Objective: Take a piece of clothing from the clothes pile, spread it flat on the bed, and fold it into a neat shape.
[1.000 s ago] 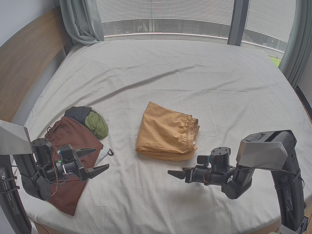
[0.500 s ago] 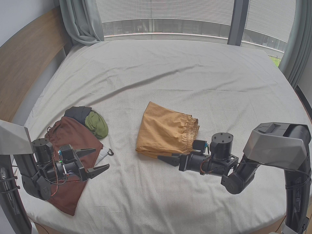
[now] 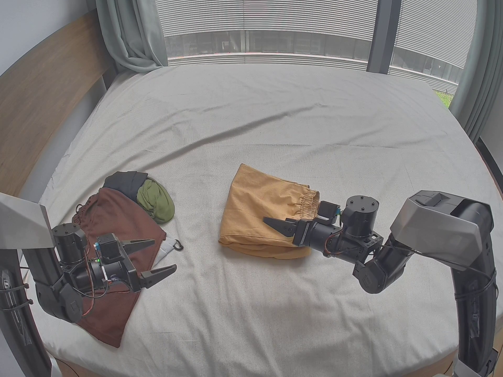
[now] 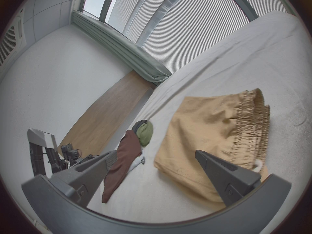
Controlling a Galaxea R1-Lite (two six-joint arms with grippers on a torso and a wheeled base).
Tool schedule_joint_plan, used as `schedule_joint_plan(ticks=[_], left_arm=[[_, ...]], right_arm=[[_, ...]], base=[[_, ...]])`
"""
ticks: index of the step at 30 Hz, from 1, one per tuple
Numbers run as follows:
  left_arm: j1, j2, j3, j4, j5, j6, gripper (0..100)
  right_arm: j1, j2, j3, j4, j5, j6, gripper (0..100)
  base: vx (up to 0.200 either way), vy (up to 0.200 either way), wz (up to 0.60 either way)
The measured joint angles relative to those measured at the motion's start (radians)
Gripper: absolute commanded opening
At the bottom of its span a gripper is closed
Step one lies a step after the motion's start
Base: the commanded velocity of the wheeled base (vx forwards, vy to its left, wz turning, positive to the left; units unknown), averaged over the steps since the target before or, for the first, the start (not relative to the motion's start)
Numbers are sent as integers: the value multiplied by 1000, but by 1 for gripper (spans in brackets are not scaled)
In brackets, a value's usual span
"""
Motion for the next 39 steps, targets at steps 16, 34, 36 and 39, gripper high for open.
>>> schedule_joint_plan(ticks=[16,34,36,39], left_arm=[[0,5,1,0,-1,-1,100],[-10,-32,0,0,-62,-15,100],[-17,-51,4,0,-79,-17,100],[-34,-89,15,0,-104,-21,100]], right_arm=[[-43,127,-34,-23,-17,-6,100],[-45,-117,175,-42,-44,2,100],[-47,-180,254,-56,-47,-12,100],[-54,-288,371,-70,-51,-49,100]], base=[[0,0,0],[0,0,0],[0,0,0],[0,0,0]])
